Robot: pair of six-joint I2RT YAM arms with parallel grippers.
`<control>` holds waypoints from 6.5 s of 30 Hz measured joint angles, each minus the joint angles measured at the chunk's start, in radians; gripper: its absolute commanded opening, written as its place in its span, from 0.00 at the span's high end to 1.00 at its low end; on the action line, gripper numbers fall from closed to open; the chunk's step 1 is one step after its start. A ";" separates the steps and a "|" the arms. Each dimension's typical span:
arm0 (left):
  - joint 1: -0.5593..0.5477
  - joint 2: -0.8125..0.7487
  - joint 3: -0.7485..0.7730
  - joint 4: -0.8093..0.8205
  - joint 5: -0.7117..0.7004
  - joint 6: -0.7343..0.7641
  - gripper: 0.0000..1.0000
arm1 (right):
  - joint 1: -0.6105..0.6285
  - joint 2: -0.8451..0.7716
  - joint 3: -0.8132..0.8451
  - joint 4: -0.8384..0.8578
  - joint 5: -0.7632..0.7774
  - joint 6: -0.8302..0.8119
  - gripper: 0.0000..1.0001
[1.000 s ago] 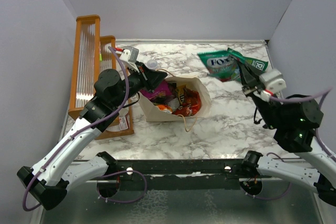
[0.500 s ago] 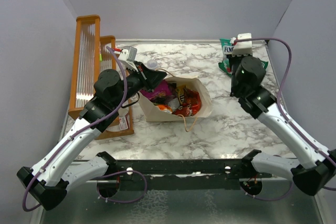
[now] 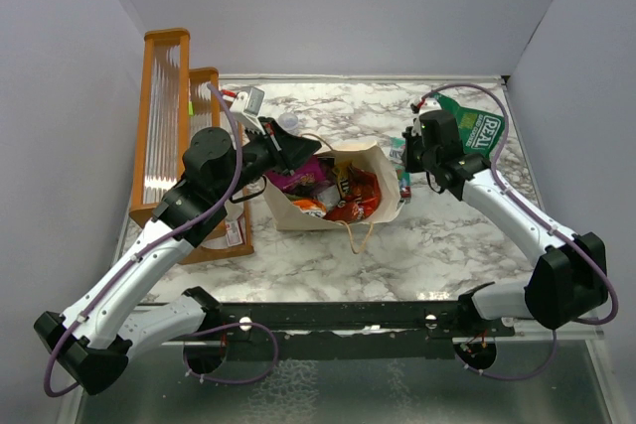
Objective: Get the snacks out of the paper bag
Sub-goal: Place the snack at the center of the board, then take out the snack from the paper bag.
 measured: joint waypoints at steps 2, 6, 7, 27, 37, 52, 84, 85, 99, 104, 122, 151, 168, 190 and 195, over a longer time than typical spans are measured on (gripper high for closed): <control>0.000 -0.006 -0.005 0.003 0.010 0.019 1.00 | -0.001 -0.034 -0.068 0.064 -0.091 0.043 0.98; 0.000 -0.033 -0.009 0.003 0.008 0.054 1.00 | -0.058 0.008 -0.118 0.167 -0.268 0.122 0.99; 0.000 -0.038 -0.009 0.003 0.009 0.064 1.00 | -0.104 0.050 -0.127 0.217 -0.327 0.142 0.99; 0.000 -0.034 -0.031 0.067 0.265 0.096 1.00 | -0.390 0.411 -0.071 0.256 -0.396 0.021 0.94; 0.000 -0.034 -0.064 0.096 0.364 0.085 1.00 | -0.394 0.459 -0.011 0.223 -0.325 -0.040 0.66; 0.000 -0.050 -0.086 0.189 0.396 0.029 1.00 | -0.394 -0.053 -0.029 0.117 -0.405 -0.047 0.45; 0.002 -0.054 -0.110 0.262 0.368 -0.010 1.00 | 0.667 -0.182 -0.157 0.377 -0.182 -0.235 0.40; 0.002 -0.054 -0.110 0.262 0.361 -0.010 1.00 | 0.669 -0.175 -0.154 0.375 -0.148 -0.236 0.40; -0.001 -0.054 -0.110 0.259 0.359 -0.016 1.00 | 0.669 -0.359 -0.192 0.463 -0.054 -0.260 0.31; -0.002 -0.054 -0.110 0.259 0.359 -0.019 1.00 | 0.669 -0.380 -0.216 0.470 -0.013 -0.264 0.37; -0.002 -0.054 -0.110 0.256 0.361 -0.020 1.00 | 0.669 -0.069 -0.222 0.560 0.219 -0.328 0.31; -0.002 -0.067 -0.109 0.185 0.326 -0.010 1.00 | 0.668 0.047 -0.227 0.764 0.176 -0.274 0.99; -0.006 -0.081 -0.076 0.059 0.160 0.048 1.00 | 0.669 -0.286 -0.278 0.658 0.127 -0.249 0.99; -0.006 -0.095 -0.030 -0.111 -0.114 0.099 1.00 | 0.669 -0.523 -0.163 0.389 -0.139 -0.365 0.99; -0.006 -0.092 -0.017 -0.118 -0.121 0.106 1.00 | 0.669 -0.555 -0.100 0.356 -0.128 -0.372 0.99</control>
